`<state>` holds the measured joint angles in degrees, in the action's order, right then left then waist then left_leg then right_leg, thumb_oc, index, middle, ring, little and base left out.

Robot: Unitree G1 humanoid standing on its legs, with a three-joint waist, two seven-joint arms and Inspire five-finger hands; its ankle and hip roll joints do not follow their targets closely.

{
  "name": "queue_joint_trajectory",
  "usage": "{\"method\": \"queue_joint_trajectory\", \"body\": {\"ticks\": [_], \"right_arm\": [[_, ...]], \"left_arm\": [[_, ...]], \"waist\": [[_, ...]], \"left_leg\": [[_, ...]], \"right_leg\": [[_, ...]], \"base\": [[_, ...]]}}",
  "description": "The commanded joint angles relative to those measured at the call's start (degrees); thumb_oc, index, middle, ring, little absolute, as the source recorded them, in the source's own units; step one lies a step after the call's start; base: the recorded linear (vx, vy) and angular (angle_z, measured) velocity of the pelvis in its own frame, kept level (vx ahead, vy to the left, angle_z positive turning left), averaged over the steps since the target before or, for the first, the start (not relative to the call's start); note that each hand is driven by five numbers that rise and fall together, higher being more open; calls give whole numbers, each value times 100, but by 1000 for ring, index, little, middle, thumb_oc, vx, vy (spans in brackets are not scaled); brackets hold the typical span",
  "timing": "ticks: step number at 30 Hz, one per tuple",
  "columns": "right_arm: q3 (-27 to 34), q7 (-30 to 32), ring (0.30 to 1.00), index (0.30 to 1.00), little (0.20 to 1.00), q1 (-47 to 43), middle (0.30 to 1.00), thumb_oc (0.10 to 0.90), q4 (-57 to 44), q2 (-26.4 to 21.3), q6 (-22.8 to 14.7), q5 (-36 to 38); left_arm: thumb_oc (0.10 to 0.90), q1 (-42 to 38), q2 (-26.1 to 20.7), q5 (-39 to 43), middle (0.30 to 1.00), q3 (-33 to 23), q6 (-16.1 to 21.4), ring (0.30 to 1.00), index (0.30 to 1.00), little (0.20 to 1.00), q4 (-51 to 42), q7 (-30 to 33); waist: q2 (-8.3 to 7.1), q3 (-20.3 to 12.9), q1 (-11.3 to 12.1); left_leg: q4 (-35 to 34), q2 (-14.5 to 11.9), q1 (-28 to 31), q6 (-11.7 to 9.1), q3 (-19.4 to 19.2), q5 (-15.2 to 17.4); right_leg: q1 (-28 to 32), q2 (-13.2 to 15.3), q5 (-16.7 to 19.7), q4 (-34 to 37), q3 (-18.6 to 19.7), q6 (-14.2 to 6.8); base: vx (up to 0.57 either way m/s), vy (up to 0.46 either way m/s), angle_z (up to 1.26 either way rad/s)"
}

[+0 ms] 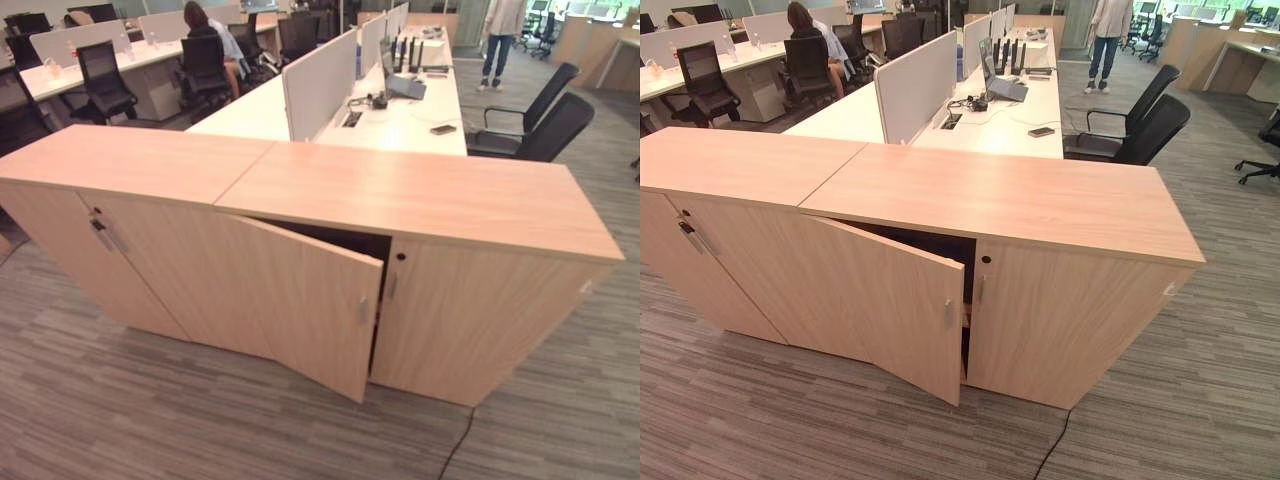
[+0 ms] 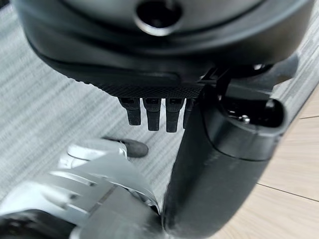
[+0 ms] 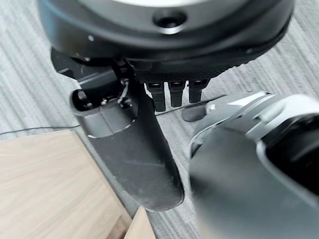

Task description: Put the empty folder in the office cabinet

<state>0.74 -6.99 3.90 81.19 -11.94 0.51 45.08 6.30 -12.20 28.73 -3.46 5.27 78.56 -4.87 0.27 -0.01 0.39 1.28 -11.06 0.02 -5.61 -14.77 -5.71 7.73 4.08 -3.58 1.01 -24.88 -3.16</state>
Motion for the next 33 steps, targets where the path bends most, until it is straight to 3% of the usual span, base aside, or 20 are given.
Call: {"method": "queue_joint_trajectory", "body": {"ticks": [1,3,4,5,6,8,12,16,22,33], "right_arm": [[-118,27,900,900,900,-379,900,800,278,-52,-136,-132],[-145,76,900,900,900,-405,900,800,298,-99,-157,-210],[-144,109,900,900,900,-405,900,800,283,-103,-174,-220],[-194,170,900,900,900,-398,900,800,212,-76,-229,-209],[-193,171,900,900,900,-396,900,800,211,-76,-229,-209],[-243,229,900,900,900,-468,900,800,148,-1,-307,-83],[-248,305,900,900,900,-432,900,800,215,96,-366,-35],[-246,226,900,900,900,-404,900,800,249,48,-312,-188],[-123,195,900,900,900,-308,900,800,389,43,-254,-298],[-24,216,900,900,900,-270,900,800,521,7,-248,-326]], "left_arm": [[800,-260,94,-17,900,250,79,900,900,900,-47,-168],[800,-408,134,-253,900,518,181,900,900,900,-127,-29],[800,-474,145,-412,900,629,257,900,900,900,-166,88],[800,-556,114,-718,900,862,505,900,900,900,-415,440],[800,-554,114,-720,900,863,504,900,900,900,-416,442],[800,-609,135,-951,900,1009,611,900,900,900,-517,705],[800,-538,219,-1029,900,1209,659,900,900,900,-438,626],[800,-505,201,-923,900,1282,554,900,900,900,-298,300],[800,-403,198,-1387,900,1480,583,900,900,900,-280,287],[800,-390,193,-1886,900,1737,635,900,900,900,-273,432]], "waist": [[-194,144,90],[-217,205,137],[-309,235,166],[-351,271,238],[-354,273,239],[-366,291,306],[-325,142,237],[-179,-74,110],[-80,-229,3],[-54,-276,-52]], "left_leg": [[1365,-401,185,-268,464,418],[1455,-137,-181,-186,827,578],[1314,152,-445,-74,956,657],[906,634,-685,-43,1305,675],[894,638,-675,-42,1303,669],[600,900,-692,-21,1573,614],[12,931,-310,54,1465,533],[-628,967,-37,80,1352,334],[-628,1016,141,148,1205,456],[-628,1073,196,224,1168,553]], "right_leg": [[-210,-237,-146,209,285,78],[-166,-220,-167,283,295,80],[-220,-112,-78,296,247,66],[-247,-91,-55,282,292,19],[-243,-87,-57,281,293,18],[-311,-115,-61,212,420,-7],[-239,-144,-3,286,519,-77],[-271,-118,65,363,622,-148],[-170,-26,87,399,715,-239],[-167,79,125,399,790,-330]], "base": [[1,-101,-24],[-36,-68,-15],[-41,12,6],[-40,24,10],[0,0,0],[-8,10,-37],[60,50,-46],[63,96,-16],[35,77,-10],[4,49,-3]]}}
